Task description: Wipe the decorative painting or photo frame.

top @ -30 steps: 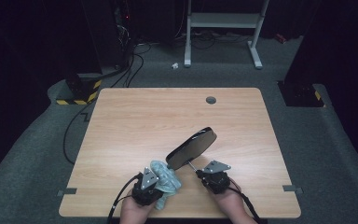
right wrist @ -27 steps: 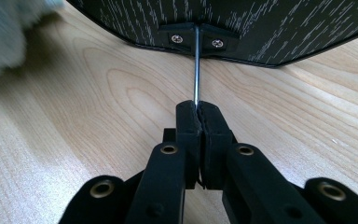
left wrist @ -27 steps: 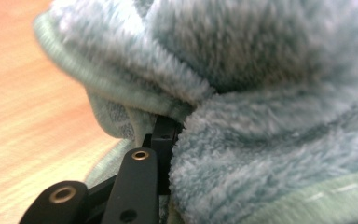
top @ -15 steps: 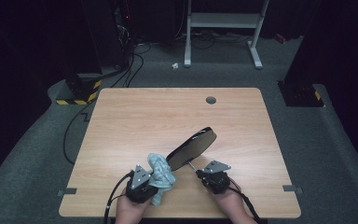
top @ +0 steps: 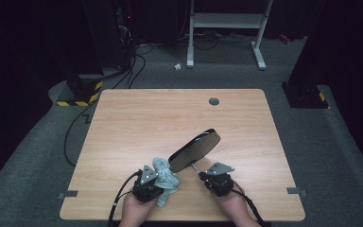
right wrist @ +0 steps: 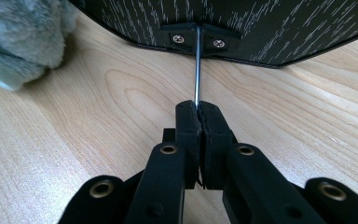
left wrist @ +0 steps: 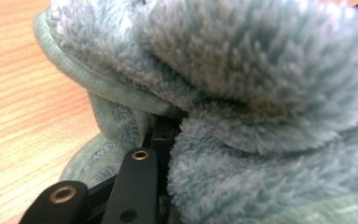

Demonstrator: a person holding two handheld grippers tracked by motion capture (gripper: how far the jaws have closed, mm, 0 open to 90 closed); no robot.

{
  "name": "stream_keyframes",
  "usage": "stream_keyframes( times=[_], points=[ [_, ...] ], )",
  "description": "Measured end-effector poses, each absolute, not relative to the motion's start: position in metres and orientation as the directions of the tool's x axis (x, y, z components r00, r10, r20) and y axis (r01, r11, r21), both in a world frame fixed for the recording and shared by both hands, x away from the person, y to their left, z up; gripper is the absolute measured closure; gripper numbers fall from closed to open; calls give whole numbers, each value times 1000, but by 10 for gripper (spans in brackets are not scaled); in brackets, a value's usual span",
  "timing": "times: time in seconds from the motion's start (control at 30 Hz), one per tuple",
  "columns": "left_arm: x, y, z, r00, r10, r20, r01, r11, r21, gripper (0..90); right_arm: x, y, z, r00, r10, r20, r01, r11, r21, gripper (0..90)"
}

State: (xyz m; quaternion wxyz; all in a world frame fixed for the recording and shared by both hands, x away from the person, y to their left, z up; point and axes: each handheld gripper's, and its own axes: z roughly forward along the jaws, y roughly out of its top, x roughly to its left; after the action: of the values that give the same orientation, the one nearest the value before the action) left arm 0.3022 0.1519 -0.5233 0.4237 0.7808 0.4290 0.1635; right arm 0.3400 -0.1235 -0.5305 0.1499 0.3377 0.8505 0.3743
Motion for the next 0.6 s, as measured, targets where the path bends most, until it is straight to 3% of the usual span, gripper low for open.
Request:
stream_keyframes(
  times=[0.2,0.3,0.6],
  points=[
    [287,164,-497,585,801,-126,454,-195,869,684,340,-123,-531,-727,687,-3,462,492,738,870],
    [286,162,-493,593,800,-93,429,-216,877,683,340,-123,-531,-728,686,-8,459,496,738,872],
    [311,156,-533,563,816,-128,548,-253,797,683,340,-123,-531,-728,685,-8,459,495,738,872]
  ],
)
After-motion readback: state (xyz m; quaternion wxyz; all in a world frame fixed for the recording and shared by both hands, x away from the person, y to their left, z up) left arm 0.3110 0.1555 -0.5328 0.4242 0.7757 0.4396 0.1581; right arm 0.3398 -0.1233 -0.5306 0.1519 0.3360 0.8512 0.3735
